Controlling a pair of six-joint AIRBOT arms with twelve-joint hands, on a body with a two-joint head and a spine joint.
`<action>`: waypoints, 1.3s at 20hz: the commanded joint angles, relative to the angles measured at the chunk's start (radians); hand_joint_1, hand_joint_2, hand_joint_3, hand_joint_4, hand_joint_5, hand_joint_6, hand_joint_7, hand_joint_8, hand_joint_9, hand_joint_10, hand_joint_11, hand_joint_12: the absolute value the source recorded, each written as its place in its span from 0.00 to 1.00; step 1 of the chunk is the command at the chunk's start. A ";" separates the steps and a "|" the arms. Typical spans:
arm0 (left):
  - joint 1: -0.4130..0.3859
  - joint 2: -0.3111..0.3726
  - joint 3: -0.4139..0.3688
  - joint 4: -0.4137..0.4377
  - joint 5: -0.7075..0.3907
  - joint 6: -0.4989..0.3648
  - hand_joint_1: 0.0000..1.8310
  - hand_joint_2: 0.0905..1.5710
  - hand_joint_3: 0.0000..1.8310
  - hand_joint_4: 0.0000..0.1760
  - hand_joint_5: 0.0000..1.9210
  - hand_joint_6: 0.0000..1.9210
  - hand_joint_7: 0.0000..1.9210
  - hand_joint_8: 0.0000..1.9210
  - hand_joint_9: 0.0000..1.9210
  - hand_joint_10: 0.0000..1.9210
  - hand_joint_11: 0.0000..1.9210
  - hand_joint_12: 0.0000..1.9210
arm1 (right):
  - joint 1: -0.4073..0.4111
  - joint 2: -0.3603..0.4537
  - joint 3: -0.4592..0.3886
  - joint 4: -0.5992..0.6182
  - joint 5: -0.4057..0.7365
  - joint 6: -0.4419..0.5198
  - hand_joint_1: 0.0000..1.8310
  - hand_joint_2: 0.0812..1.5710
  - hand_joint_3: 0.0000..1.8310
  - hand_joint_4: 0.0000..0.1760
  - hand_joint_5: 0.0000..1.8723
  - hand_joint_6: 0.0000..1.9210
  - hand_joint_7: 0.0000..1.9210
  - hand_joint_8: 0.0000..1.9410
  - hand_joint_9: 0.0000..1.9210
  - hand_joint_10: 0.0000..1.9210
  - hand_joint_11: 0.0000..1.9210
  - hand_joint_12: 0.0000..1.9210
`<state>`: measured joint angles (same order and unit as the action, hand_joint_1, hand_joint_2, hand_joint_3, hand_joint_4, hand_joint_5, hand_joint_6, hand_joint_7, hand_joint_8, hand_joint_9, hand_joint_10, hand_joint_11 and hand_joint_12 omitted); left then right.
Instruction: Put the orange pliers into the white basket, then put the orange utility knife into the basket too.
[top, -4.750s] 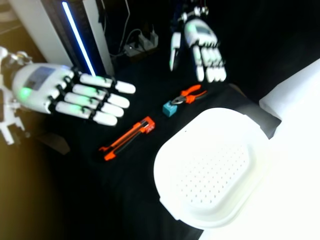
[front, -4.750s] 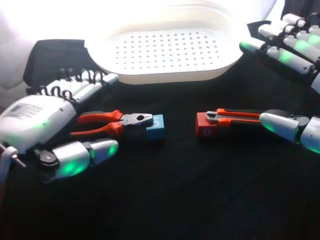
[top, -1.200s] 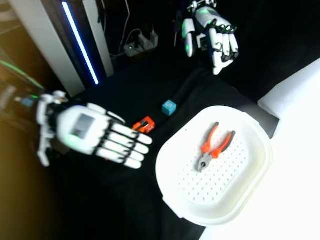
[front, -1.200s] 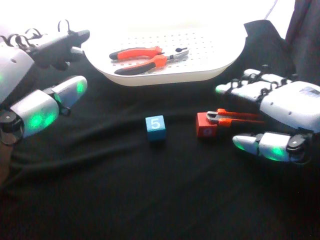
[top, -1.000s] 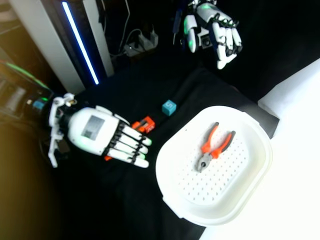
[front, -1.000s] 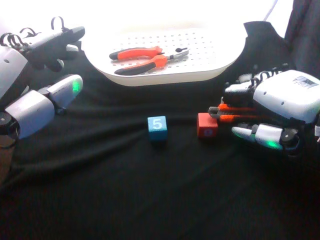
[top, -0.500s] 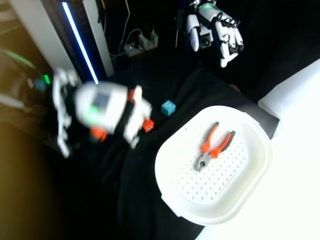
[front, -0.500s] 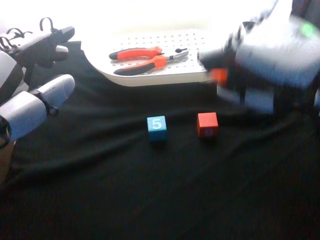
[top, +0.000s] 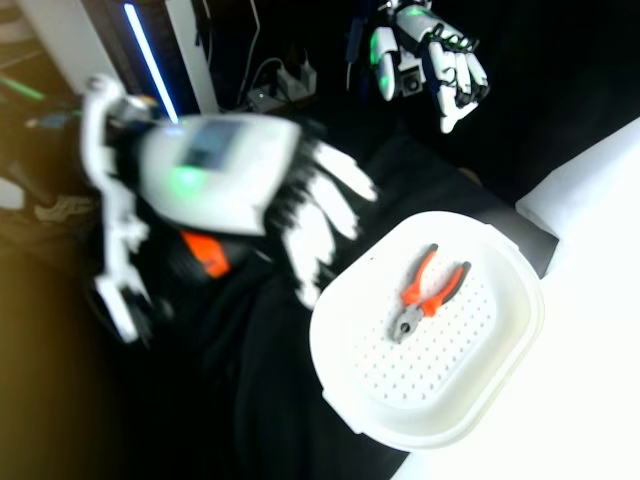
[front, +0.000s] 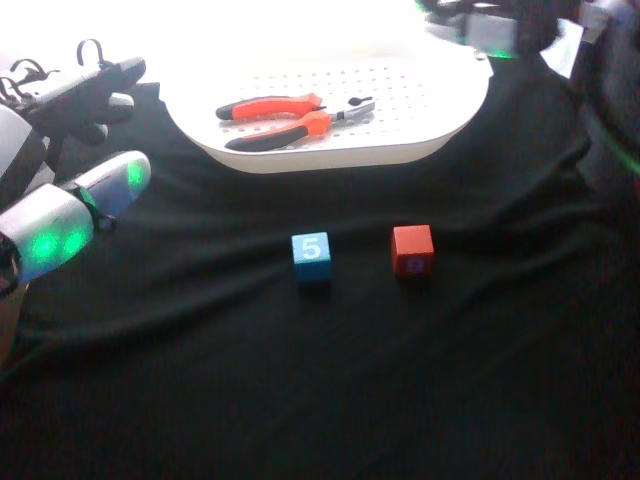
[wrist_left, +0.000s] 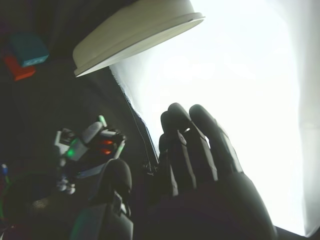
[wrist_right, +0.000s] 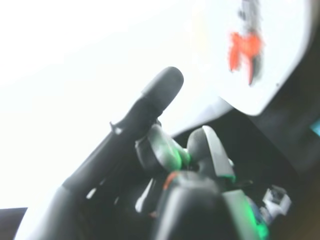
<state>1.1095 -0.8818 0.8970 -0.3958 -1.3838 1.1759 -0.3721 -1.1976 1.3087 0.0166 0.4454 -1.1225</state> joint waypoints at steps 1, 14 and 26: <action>-0.006 -0.007 0.004 0.025 -0.114 -0.014 0.12 0.90 0.00 0.11 0.18 0.00 0.33 0.06 0.30 0.56 0.18 0.82 | 0.021 -0.027 0.024 -0.003 0.021 -0.003 0.66 0.79 0.00 0.40 0.47 1.00 0.56 1.00 0.63 1.00 0.70 1.00; -0.012 -0.026 0.018 0.030 -0.109 -0.034 0.16 0.93 0.00 0.02 0.16 0.00 0.32 0.06 0.28 0.57 0.14 0.86 | 0.025 -0.207 0.224 0.035 -0.200 -0.010 0.18 0.77 0.00 0.66 0.00 0.00 0.00 0.00 0.00 0.00 0.00 0.00; 0.008 -0.013 -0.003 0.000 -0.133 -0.036 0.18 0.89 0.00 0.07 0.15 0.00 0.30 0.03 0.24 0.50 0.11 0.81 | 0.025 0.073 -0.087 0.076 0.126 -0.009 0.11 0.67 0.00 0.35 0.00 0.00 0.00 0.00 0.00 0.00 0.00 0.00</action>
<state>1.1217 -0.8993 0.8936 -0.3985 -1.3880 1.1435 -0.3664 -1.1118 1.2144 0.1036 0.4313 -1.1305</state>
